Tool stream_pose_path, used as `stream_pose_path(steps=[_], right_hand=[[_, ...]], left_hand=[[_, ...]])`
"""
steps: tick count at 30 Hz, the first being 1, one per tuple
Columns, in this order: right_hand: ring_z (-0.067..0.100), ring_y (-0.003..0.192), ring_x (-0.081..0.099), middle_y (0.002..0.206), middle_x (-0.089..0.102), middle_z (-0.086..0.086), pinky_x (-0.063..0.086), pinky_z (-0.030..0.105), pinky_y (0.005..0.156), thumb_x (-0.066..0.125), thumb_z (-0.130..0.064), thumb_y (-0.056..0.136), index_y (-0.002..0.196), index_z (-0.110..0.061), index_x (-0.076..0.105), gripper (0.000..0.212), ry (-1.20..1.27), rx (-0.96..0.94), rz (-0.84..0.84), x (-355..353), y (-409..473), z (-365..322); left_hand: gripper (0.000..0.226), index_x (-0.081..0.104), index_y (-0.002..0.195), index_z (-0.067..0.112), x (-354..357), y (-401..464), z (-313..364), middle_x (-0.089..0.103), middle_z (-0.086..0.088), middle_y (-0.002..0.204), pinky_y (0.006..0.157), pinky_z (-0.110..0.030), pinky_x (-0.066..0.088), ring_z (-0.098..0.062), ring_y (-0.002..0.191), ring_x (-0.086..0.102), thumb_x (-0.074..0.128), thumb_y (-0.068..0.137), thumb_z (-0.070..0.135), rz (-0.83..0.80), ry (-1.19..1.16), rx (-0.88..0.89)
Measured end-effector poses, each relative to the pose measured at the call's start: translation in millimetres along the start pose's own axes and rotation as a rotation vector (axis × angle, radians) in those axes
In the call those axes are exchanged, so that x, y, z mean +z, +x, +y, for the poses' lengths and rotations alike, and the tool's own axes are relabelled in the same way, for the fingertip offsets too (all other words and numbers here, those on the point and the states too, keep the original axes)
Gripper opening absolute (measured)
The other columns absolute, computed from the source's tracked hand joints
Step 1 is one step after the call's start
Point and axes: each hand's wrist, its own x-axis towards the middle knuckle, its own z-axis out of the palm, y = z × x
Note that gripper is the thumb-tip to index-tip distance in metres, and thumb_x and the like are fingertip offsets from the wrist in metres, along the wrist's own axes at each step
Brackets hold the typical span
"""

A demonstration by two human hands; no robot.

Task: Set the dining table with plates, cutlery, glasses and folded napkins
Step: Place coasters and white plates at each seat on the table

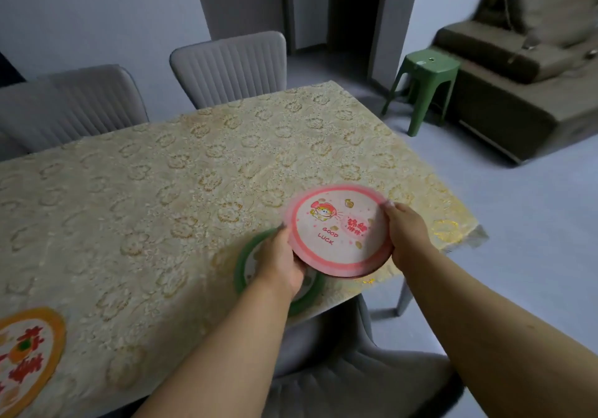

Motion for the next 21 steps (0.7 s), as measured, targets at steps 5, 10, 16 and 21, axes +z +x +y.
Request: stream_pose_path(steps=[5, 10, 16, 21], right_hand=[[0.018, 0.060, 0.047, 0.065, 0.050, 0.001, 0.037, 0.025, 0.053, 0.048, -0.024, 0.098, 0.067, -0.015, 0.052, 0.033, 0.120, -0.032, 0.073, -43.9, 20.9, -18.7], [0.016, 0.069, 0.042, 0.071, 0.045, 0.000, 0.034, 0.029, 0.061, 0.045, -0.023, 0.097, 0.078, -0.014, 0.049, 0.021, 0.121, -0.063, 0.125, -116.0, 73.4, -44.5], [0.020, 0.071, 0.042, 0.076, 0.046, 0.007, 0.033, 0.031, 0.061, 0.041, -0.024, 0.097, 0.080, -0.010, 0.049, 0.024, 0.031, -0.054, 0.125, -215.7, 148.9, -82.3], [0.024, 0.073, 0.044, 0.074, 0.048, 0.008, 0.036, 0.033, 0.062, 0.045, -0.022, 0.095, 0.071, -0.012, 0.048, 0.026, 0.019, 0.028, 0.108, -268.9, 207.1, -108.7]], left_hand=[[0.033, 0.056, 0.131, 0.021, 65.0, 3.5, -17.8, 0.064, -0.001, 0.122, 0.097, -0.038, 0.050, -0.018, 0.110, 0.061, 0.041, 0.102, 0.021, 0.129, 0.299, 0.347], [0.034, 0.059, 0.129, 0.015, 165.4, 13.2, -47.5, 0.063, 0.000, 0.124, 0.100, -0.030, 0.047, -0.014, 0.112, 0.060, 0.044, 0.099, 0.010, 0.097, 0.302, 0.532], [0.017, 0.060, 0.107, 0.017, 288.6, 29.3, -102.3, 0.066, -0.006, 0.107, 0.083, -0.029, 0.050, -0.018, 0.093, 0.062, 0.046, 0.098, 0.014, 0.195, 0.288, 0.524], [0.016, 0.056, 0.086, 0.014, 356.3, 49.8, -128.7, 0.066, -0.011, 0.093, 0.075, -0.034, 0.051, -0.023, 0.080, 0.059, 0.051, 0.096, 0.025, 0.247, 0.281, 0.457]])
